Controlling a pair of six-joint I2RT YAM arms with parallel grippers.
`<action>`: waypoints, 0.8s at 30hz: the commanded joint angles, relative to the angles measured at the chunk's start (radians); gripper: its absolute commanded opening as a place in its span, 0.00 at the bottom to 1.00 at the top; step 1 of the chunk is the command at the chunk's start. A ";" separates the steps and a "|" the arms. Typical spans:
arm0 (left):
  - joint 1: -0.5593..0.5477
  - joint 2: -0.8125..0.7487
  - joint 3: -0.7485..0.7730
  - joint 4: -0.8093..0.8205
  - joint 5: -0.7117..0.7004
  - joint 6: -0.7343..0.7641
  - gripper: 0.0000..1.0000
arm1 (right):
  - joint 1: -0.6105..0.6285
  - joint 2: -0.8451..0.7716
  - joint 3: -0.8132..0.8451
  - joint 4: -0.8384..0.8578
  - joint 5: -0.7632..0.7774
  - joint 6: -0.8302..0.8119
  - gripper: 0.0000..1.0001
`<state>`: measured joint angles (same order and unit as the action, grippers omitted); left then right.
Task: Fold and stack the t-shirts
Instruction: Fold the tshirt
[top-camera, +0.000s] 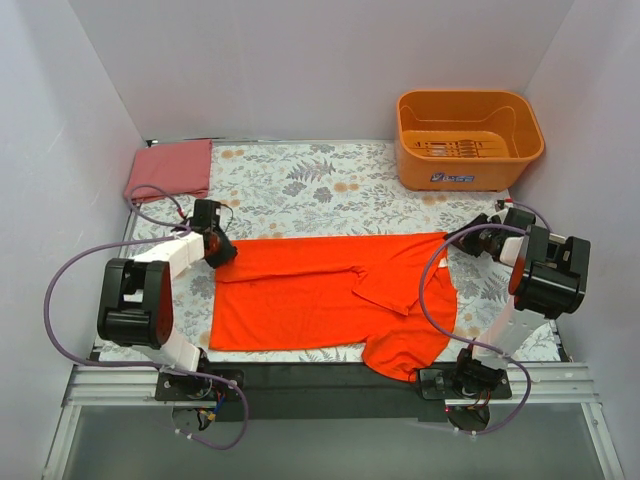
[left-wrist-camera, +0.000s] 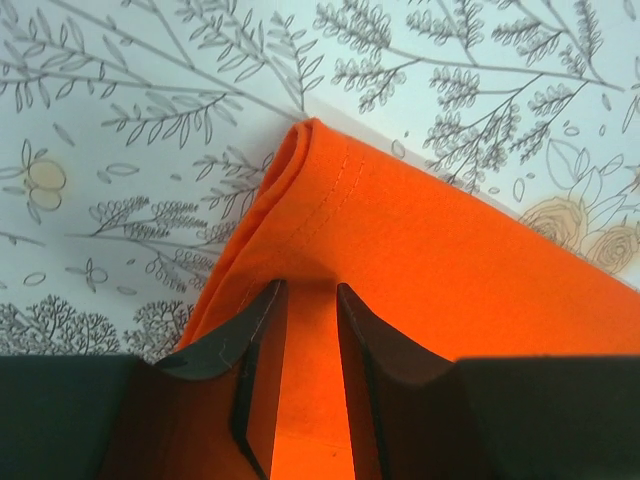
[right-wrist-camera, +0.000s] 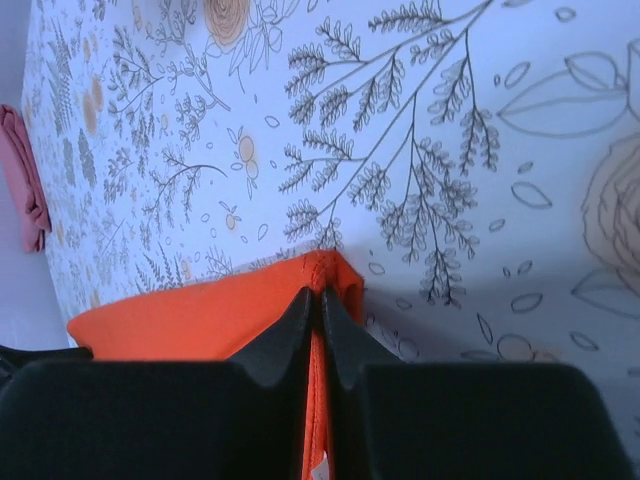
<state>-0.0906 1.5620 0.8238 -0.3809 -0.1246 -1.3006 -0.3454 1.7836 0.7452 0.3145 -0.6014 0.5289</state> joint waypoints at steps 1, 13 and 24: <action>0.011 0.059 0.044 0.000 -0.055 0.029 0.26 | -0.007 0.052 0.083 0.040 -0.028 -0.009 0.12; 0.012 0.323 0.334 -0.019 -0.038 0.041 0.26 | -0.007 0.224 0.312 0.046 -0.051 0.011 0.16; 0.008 0.319 0.499 -0.032 0.014 0.057 0.47 | -0.006 0.194 0.369 0.044 -0.054 0.023 0.30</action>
<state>-0.0868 1.9564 1.3048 -0.3889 -0.1146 -1.2621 -0.3473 2.0422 1.1187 0.3321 -0.6571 0.5541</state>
